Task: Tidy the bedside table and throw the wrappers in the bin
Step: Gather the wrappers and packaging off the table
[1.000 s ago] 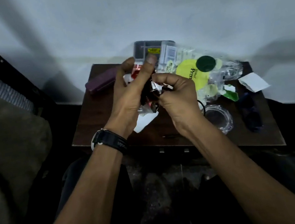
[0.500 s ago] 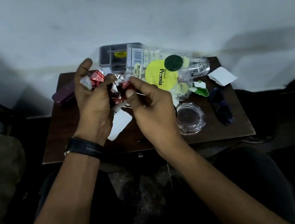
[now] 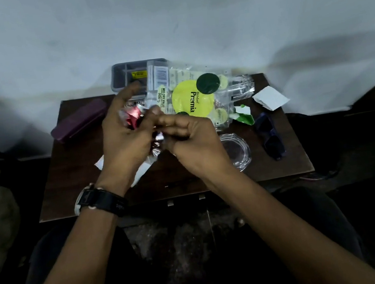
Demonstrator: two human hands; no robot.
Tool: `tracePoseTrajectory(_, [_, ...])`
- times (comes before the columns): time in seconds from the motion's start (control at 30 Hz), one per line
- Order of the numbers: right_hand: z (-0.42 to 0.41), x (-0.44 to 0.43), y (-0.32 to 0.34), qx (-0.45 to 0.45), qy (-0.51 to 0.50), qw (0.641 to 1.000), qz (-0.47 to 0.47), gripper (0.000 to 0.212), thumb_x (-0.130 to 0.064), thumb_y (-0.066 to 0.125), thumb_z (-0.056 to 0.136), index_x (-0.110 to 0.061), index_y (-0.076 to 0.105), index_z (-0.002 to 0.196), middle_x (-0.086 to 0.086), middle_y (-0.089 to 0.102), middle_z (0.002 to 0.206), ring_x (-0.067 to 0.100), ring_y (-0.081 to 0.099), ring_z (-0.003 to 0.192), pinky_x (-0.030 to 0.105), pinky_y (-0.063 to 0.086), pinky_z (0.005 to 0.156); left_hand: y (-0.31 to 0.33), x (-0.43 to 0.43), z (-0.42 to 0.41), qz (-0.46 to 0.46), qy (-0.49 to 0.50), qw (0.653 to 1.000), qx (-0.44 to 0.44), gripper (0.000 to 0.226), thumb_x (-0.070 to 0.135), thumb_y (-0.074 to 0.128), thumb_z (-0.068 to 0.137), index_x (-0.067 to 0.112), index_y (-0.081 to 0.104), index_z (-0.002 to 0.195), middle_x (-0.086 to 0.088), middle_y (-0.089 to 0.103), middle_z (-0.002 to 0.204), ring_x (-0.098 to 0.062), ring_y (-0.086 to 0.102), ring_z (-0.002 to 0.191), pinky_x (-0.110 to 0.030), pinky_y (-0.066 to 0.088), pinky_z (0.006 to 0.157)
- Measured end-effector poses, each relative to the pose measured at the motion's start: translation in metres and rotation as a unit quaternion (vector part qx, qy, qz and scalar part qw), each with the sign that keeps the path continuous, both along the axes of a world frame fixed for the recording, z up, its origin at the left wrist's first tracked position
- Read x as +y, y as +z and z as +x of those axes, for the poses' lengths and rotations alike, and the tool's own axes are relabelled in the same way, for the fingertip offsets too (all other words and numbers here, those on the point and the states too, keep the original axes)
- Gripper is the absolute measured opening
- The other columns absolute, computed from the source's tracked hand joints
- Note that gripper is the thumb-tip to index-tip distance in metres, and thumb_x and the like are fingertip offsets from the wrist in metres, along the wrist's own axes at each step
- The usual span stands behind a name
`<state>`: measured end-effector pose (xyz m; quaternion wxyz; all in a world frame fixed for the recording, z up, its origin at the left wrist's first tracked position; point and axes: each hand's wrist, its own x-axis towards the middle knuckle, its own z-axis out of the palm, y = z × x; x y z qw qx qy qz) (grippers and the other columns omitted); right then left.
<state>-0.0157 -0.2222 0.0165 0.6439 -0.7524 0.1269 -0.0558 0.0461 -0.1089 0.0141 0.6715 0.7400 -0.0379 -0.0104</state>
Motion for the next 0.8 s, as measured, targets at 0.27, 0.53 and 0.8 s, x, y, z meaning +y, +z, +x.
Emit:
tracePoseTrajectory(0.27, [0.041,-0.085,-0.013,0.083,-0.203,0.946,-0.238,0.056,-0.021,0.070,0.084,-0.013,0.048,0.135,0.015,0.048,0.139,0.037,0.047,0.129,0.038,0.041,0.104,-0.004,0.012,0.019,-0.075,0.148,0.985,0.057,0.035,0.005,0.064,0.099,-0.004,0.056,0.132,-0.007,0.068,0.091,-0.003,0.069,0.066,-0.023,0.056,0.057])
tracePoseTrajectory(0.53, [0.060,-0.113,-0.035,0.192,-0.215,0.934,-0.209,0.083,-0.055,0.069,0.068,-0.007,0.043,0.130,0.016,0.060,0.132,0.039,0.055,0.125,0.049,0.048,0.105,-0.008,0.013,0.021,-0.062,0.133,0.985,0.091,0.034,0.014,0.070,0.098,0.006,0.060,0.130,-0.004,0.070,0.094,-0.005,0.070,0.070,-0.029,0.055,0.058])
tracePoseTrajectory(0.8, [0.061,-0.120,-0.010,0.051,-0.180,0.980,-0.064,0.009,-0.018,0.075,0.090,-0.022,0.067,0.088,-0.001,0.067,0.083,0.015,0.061,0.074,0.025,0.051,0.061,-0.008,0.014,0.018,-0.001,0.112,0.989,0.101,0.035,0.022,0.075,0.095,0.022,0.065,0.128,0.001,0.078,0.102,-0.010,0.077,0.088,-0.046,0.062,0.081])
